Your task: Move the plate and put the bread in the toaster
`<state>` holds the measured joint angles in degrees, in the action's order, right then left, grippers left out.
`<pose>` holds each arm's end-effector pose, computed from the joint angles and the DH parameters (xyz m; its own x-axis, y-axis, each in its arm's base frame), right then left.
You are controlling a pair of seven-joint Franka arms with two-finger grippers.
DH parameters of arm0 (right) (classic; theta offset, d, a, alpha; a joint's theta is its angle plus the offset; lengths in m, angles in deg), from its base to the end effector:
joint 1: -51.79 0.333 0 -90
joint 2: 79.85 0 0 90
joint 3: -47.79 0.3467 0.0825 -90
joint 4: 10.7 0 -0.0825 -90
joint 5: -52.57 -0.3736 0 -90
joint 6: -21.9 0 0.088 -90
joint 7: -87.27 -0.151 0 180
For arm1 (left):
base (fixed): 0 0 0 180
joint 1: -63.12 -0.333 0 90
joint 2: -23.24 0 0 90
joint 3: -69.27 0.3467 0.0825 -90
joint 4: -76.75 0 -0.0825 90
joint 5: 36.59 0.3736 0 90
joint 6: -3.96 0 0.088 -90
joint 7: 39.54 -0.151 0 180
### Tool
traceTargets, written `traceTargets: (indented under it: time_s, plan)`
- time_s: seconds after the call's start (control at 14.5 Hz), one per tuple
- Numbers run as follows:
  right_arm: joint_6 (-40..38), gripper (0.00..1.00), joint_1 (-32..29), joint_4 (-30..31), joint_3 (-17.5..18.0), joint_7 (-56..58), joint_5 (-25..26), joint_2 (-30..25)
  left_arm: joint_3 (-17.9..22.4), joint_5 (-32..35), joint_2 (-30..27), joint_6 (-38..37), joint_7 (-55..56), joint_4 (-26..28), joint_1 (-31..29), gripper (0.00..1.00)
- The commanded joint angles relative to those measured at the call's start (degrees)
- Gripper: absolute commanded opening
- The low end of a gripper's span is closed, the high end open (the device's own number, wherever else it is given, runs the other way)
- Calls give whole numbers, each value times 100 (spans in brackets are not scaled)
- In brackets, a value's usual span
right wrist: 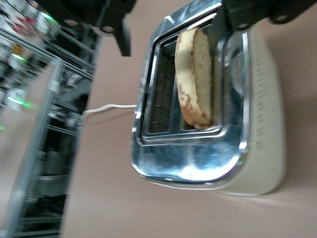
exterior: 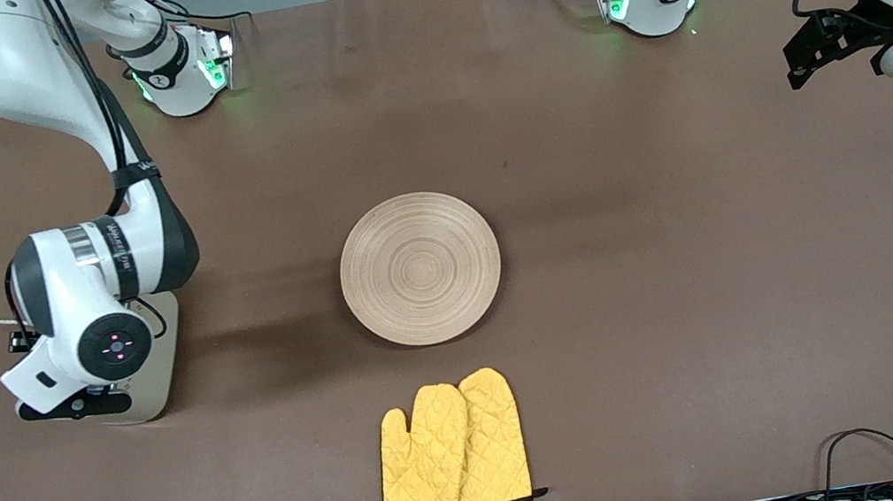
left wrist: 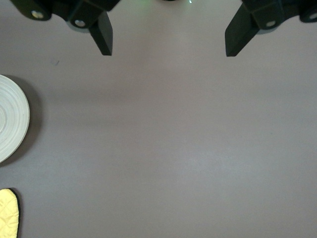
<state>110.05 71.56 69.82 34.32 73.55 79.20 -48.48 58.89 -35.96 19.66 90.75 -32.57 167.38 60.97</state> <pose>0.6561 0.0305 0.3809 0.9609 -0.1221 -0.2484 0.0534 -0.7988 0.5993 0.5116 -0.0755 0.6339 0.9998 -0.0210 -0.0028 -0.0211 -0.9995 -0.0227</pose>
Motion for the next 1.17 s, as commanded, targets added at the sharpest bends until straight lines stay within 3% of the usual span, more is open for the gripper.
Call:
traceTargets:
  time_s: [0.0, 0.28, 0.48, 0.76, 0.96, 1.1]
  plan:
    - [-8, 100, -647, -247, 90, 1036, -1243, -429, -8, -71, -29, -39, 24, -45, -13, 100]
    - [-8, 100, -1045, -247, 72, 1845, -2686, -1009, 0, -63, -21, -39, 15, -107, -22, 100]
    - [-52, 100, -1273, -160, 72, 1874, -3136, -1527, 1, -63, -21, -39, 15, -107, -48, 100]
    - [131, 100, -1423, 463, 55, 2252, -3225, -2405, 1, -63, -12, -39, 7, -107, -57, 100]
    - [694, 100, -1485, 1420, 55, 2287, -3147, -3205, 1, -63, -12, -39, 7, -98, -66, 100]
    - [502, 100, -1494, 1405, 46, 2287, -3129, -3260, 1, -63, -12, -39, 7, -98, -66, 100]
